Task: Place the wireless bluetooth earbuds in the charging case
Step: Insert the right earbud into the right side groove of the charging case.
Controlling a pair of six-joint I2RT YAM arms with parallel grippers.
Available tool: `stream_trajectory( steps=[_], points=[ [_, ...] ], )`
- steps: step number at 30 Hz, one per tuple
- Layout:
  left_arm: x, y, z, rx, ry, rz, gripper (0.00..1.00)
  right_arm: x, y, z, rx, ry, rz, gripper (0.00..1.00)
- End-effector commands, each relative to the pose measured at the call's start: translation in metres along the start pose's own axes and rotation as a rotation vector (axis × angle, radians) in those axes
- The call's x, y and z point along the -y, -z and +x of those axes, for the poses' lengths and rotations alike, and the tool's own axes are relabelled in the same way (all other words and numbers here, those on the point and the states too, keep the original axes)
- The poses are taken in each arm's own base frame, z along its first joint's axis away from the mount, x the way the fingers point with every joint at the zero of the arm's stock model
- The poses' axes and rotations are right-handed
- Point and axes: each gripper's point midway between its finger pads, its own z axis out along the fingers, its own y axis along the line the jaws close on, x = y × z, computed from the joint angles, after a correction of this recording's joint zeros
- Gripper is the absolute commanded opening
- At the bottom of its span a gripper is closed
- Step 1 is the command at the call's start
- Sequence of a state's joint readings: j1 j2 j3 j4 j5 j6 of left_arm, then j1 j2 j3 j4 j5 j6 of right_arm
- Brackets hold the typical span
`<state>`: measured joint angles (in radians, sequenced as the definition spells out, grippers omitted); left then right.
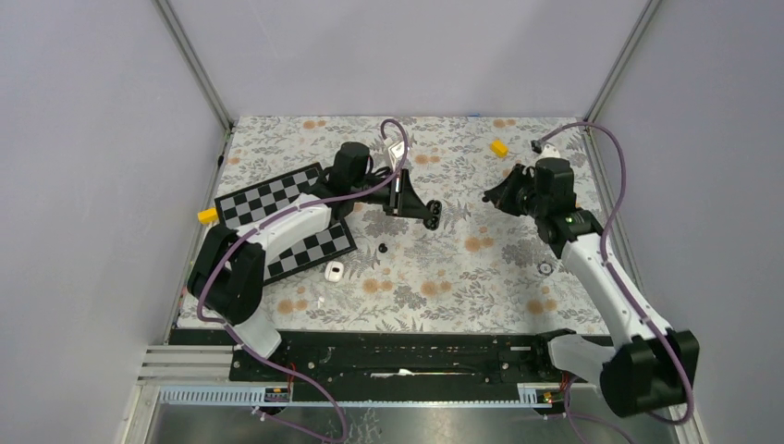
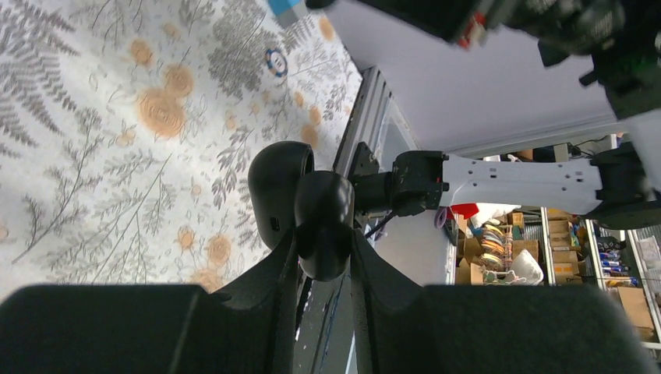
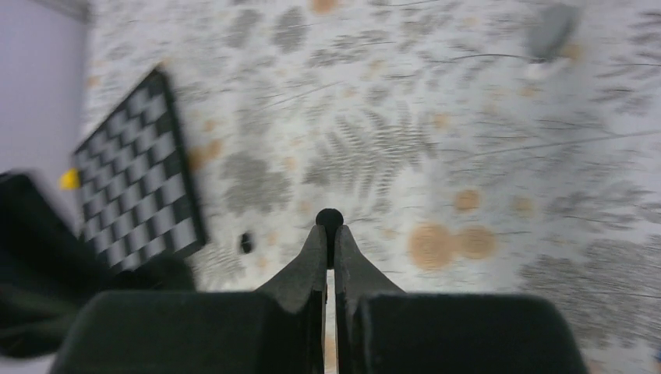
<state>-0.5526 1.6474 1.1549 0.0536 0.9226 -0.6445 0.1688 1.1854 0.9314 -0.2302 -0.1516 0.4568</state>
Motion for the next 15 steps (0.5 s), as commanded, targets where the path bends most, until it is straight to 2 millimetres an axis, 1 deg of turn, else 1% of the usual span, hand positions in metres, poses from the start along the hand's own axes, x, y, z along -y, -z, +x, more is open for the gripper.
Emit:
stream_trajectory(
  steps=[1,3,5,9,13,15],
  points=[
    [0.025,-0.003,-0.017,0.052,-0.087,0.137,0.0,-0.062,0.02,0.013,0.019,-0.041,-0.186,0.0],
    [0.027,-0.003,-0.018,0.059,-0.098,0.158,0.0,-0.079,0.028,0.014,0.036,-0.033,-0.222,0.0],
    [0.027,-0.003,-0.019,0.063,-0.102,0.156,0.0,-0.09,0.036,0.012,0.053,-0.042,-0.254,0.0],
    [0.019,-0.006,-0.02,0.058,-0.072,0.114,0.0,-0.109,0.044,0.01,0.066,-0.035,-0.304,0.0],
    [0.018,-0.006,-0.022,0.064,-0.053,0.103,0.0,-0.115,0.041,0.013,0.063,-0.022,-0.3,0.0],
    [0.013,-0.007,-0.022,0.06,-0.03,0.075,0.0,-0.122,0.04,0.013,0.064,-0.029,-0.319,0.0]
  ],
)
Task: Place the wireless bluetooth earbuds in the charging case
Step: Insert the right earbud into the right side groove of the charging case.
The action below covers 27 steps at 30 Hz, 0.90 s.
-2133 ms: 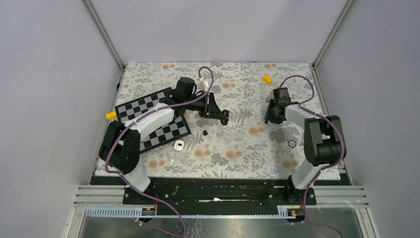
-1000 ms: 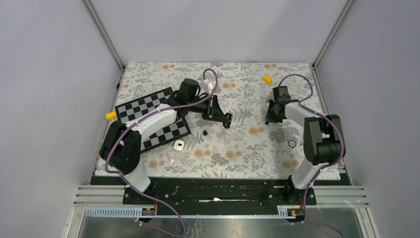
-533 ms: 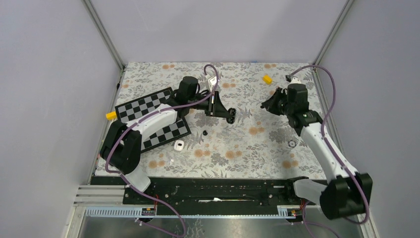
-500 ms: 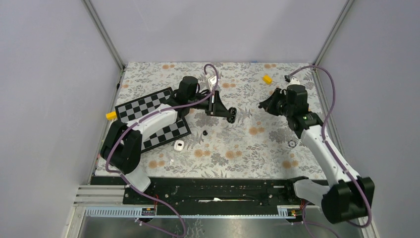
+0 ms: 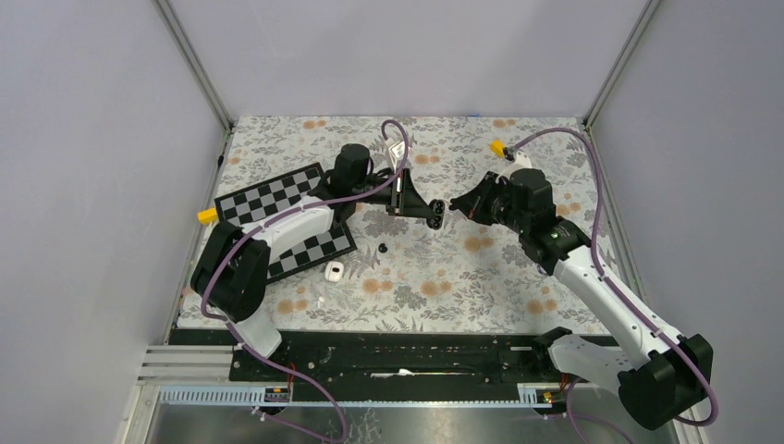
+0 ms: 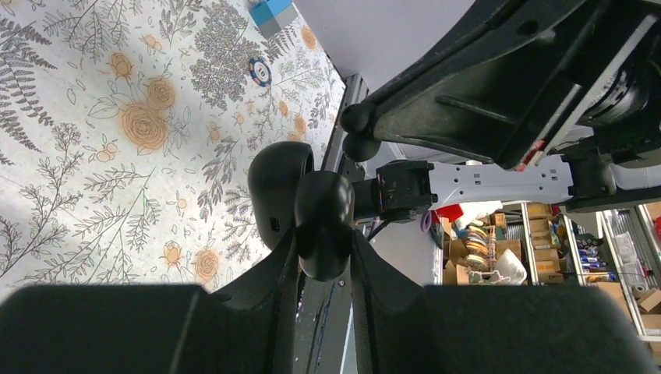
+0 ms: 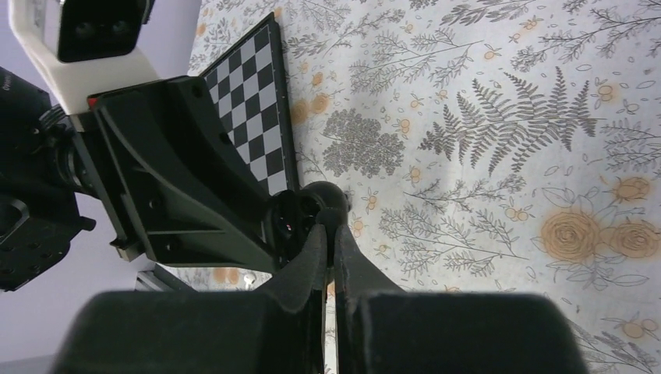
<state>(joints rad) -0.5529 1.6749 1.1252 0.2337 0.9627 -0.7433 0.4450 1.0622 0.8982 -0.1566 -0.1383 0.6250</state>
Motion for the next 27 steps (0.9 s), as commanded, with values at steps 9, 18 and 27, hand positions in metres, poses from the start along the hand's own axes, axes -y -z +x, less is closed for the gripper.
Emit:
stream_trajectory(
  steps=[9,18,27],
  points=[
    [-0.003,-0.004,-0.017,0.039,0.046,-0.048,0.0,-0.032,-0.016,-0.017,0.083,0.004,-0.043,0.0],
    [-0.001,-0.006,-0.02,0.049,0.087,-0.034,0.0,-0.026,-0.03,-0.009,0.074,0.045,0.004,0.0],
    [-0.004,-0.007,-0.018,0.041,0.116,-0.023,0.0,-0.018,-0.035,-0.004,0.079,0.088,0.04,0.0]
  ],
)
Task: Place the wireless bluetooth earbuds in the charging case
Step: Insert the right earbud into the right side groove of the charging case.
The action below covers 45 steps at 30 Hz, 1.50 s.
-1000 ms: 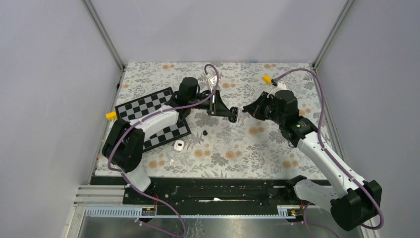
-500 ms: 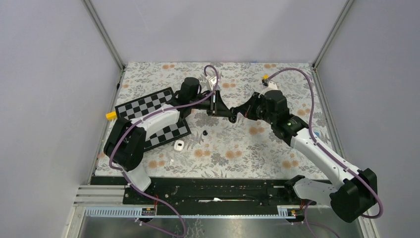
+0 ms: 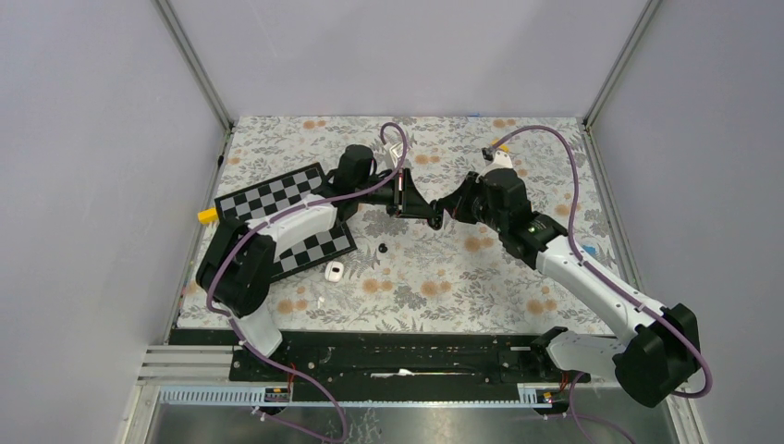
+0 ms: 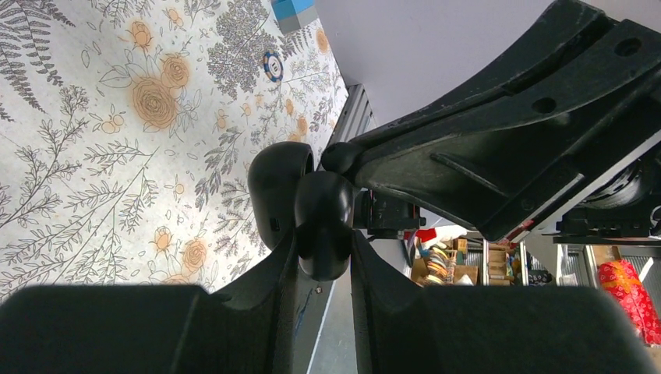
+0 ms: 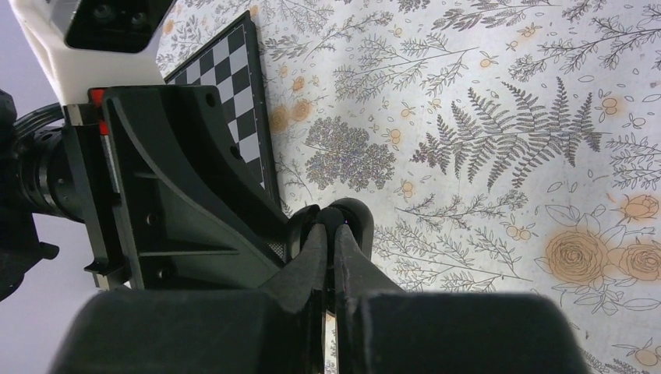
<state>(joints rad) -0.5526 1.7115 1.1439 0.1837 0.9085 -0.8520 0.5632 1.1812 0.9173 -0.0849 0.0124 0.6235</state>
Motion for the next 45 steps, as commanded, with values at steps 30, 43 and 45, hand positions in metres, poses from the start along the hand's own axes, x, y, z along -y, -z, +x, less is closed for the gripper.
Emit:
stream_trajectory(
  steps=[30,43,45],
  points=[
    [0.014,0.008,-0.016,0.052,-0.005,0.096,0.0,-0.001,-0.016,-0.008,0.103,0.079,0.037,0.0],
    [0.013,0.008,-0.016,0.053,-0.009,0.08,0.0,-0.011,-0.016,-0.015,0.12,0.058,0.03,0.41],
    [0.012,0.008,-0.015,0.05,-0.012,0.082,0.0,-0.014,-0.012,-0.02,0.138,0.053,0.023,0.5]
  ],
)
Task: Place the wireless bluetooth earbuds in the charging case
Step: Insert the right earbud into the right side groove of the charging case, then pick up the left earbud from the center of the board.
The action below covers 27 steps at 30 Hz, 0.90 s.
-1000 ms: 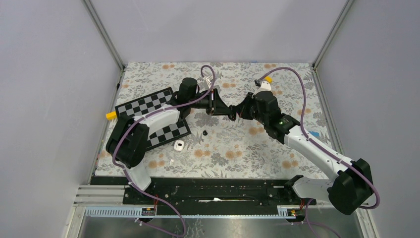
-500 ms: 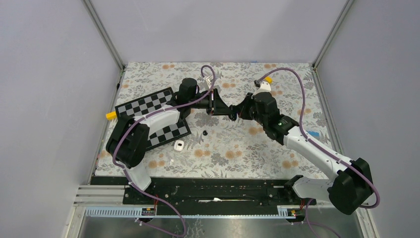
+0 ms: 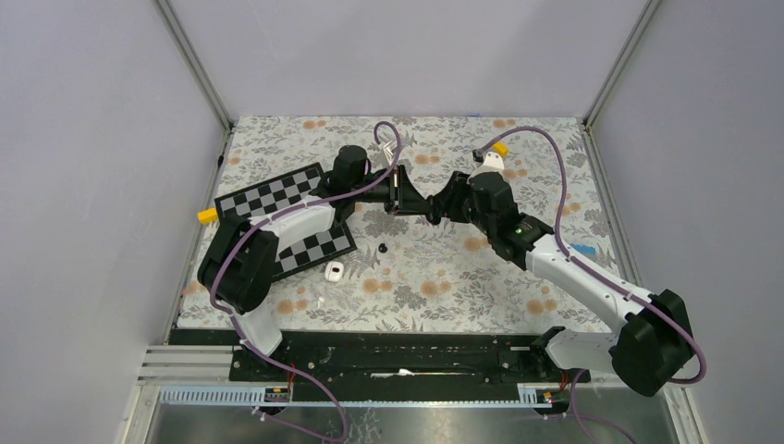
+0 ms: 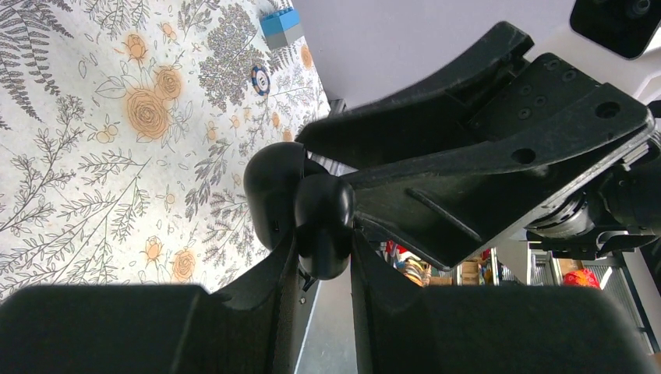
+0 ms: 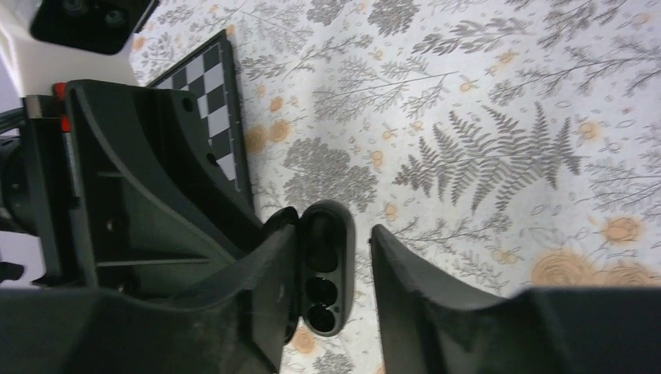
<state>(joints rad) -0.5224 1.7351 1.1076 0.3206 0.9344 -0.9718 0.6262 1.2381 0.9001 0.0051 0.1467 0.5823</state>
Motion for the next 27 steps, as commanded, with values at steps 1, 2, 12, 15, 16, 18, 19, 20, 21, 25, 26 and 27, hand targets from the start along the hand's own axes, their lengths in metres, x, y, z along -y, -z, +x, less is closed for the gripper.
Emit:
stream_trajectory(
  steps=[1,2,12,15,16,18,19,20,21,25,26,27],
  points=[
    [0.017,0.004,-0.004,0.01,-0.077,0.042,0.0,-0.016,0.008,-0.029,0.088,-0.021,-0.027,0.52],
    [0.016,0.004,-0.004,0.009,-0.077,0.039,0.0,-0.016,0.01,-0.031,0.097,-0.021,-0.028,0.52],
    [-0.005,0.01,0.002,-0.014,-0.099,-0.056,0.0,-0.026,0.046,-0.066,0.211,-0.036,-0.062,0.51],
    [-0.012,0.021,0.002,-0.005,-0.088,-0.056,0.0,-0.022,0.063,-0.074,0.249,-0.046,-0.058,0.53],
    [-0.012,0.027,0.001,0.002,-0.088,-0.053,0.0,-0.018,0.065,-0.07,0.239,-0.041,-0.044,0.53],
    [-0.016,0.04,-0.005,0.031,-0.088,-0.07,0.0,-0.013,0.064,-0.058,0.204,-0.036,-0.037,0.52],
    [-0.021,0.05,-0.011,0.051,-0.079,-0.091,0.0,-0.012,0.061,-0.048,0.17,-0.039,-0.043,0.52],
    [-0.025,0.059,-0.014,0.066,-0.076,-0.107,0.0,-0.011,0.055,-0.035,0.125,-0.048,-0.052,0.52],
    [-0.027,0.069,-0.017,0.078,-0.072,-0.122,0.0,-0.012,0.048,-0.021,0.075,-0.059,-0.067,0.5],
    [-0.043,0.11,-0.025,0.149,-0.034,-0.181,0.0,-0.024,0.02,0.041,-0.137,-0.052,-0.13,0.4],
    [-0.05,0.12,-0.025,0.168,-0.006,-0.205,0.0,-0.025,0.013,0.055,-0.174,-0.025,-0.121,0.39],
    [-0.053,0.13,-0.027,0.193,0.009,-0.219,0.0,-0.027,0.006,0.068,-0.206,0.0,-0.112,0.39]
  ],
)
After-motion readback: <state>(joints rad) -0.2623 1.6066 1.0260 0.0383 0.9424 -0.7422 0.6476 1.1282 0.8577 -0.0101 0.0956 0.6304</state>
